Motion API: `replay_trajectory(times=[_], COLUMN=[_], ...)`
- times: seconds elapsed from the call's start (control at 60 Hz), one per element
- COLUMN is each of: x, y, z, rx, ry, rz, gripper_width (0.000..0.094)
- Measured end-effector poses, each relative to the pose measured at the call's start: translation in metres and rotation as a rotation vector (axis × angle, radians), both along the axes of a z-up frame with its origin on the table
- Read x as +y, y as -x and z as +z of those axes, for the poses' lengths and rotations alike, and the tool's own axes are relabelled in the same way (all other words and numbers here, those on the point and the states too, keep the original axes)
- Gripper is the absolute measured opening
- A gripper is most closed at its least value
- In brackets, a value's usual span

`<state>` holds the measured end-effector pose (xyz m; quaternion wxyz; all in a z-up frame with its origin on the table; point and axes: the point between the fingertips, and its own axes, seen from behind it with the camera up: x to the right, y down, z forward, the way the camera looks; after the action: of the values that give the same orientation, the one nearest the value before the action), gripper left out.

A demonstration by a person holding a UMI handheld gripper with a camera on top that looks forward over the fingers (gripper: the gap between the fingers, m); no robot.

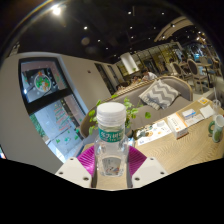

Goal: Pour water

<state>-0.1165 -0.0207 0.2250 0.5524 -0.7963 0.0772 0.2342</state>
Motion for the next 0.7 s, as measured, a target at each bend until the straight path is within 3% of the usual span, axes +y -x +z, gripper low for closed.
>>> replay_trajectory(times=[0.183,0.317,0.533,0.7], x=[0.004,0.006,0.018,0.028], y=[-0.105,-0.188,-0.306,-0.346], z=[0.044,0.045,-0.004,-0.046], rx=[0.42,0.817,1.324,1.542], ry=[0.018,0.107,0.208,0.266], rz=[-0.002,-0.029,-0.136,-0.205], gripper_width=[0.0396,0.039,0.0394,0.0391])
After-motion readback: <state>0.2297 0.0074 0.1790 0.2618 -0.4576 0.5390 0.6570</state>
